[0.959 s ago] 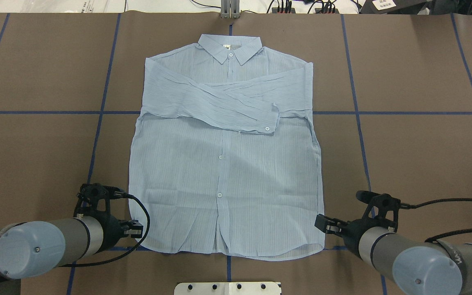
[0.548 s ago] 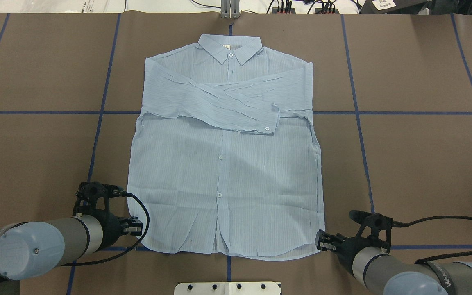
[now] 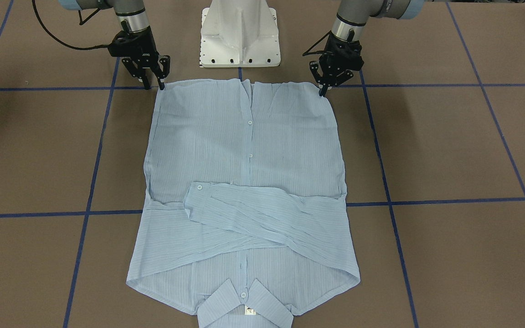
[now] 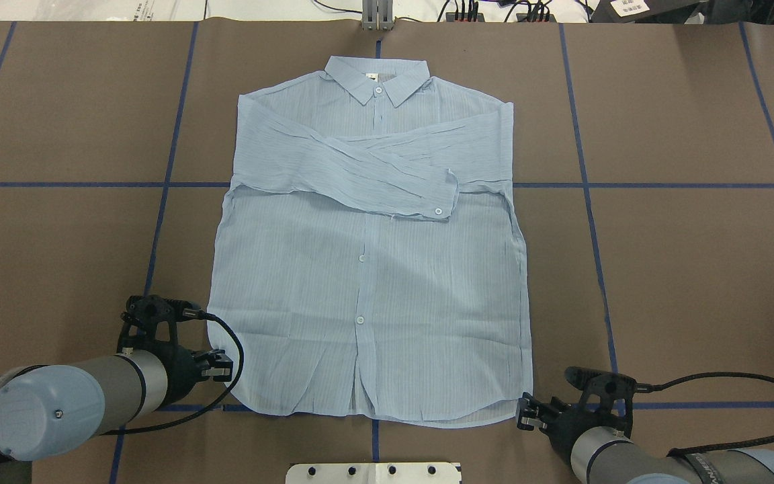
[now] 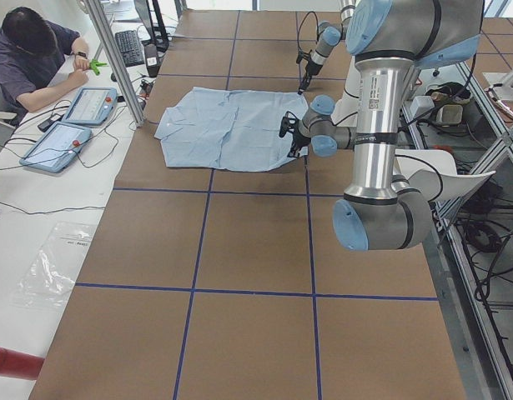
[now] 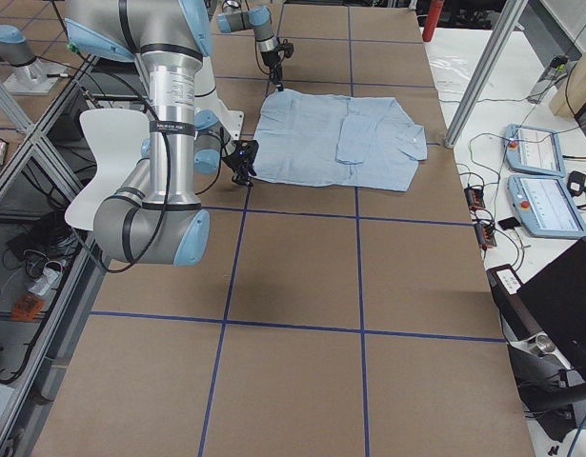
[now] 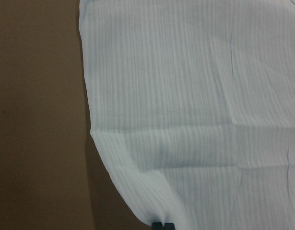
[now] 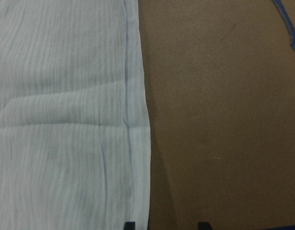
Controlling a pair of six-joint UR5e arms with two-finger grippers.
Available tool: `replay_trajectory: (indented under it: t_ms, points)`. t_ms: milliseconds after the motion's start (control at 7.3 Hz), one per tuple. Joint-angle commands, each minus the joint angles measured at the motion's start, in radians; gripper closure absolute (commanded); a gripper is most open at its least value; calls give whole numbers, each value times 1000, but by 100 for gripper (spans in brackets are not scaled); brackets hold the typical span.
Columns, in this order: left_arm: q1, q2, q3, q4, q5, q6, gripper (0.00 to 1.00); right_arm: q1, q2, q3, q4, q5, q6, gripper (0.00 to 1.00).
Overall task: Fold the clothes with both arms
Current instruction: 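Grasp the hem corners nearest the robot with both grippers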
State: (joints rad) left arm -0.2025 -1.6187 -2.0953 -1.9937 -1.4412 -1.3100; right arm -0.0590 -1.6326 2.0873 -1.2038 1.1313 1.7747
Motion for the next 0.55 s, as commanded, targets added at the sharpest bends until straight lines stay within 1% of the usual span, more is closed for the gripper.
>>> replay_trajectory:
  t_ms: [0,137,411]
  points:
    - [0,2,0,0,1,0,100,-15,11,-1,-10,-10,0,52]
    - [0,5,0,0,1,0,100,-19,20,-3,-11,-13,0,54]
    - [0,6,0,1,1,0,100,-19,23,-3,-23,-13,0,55]
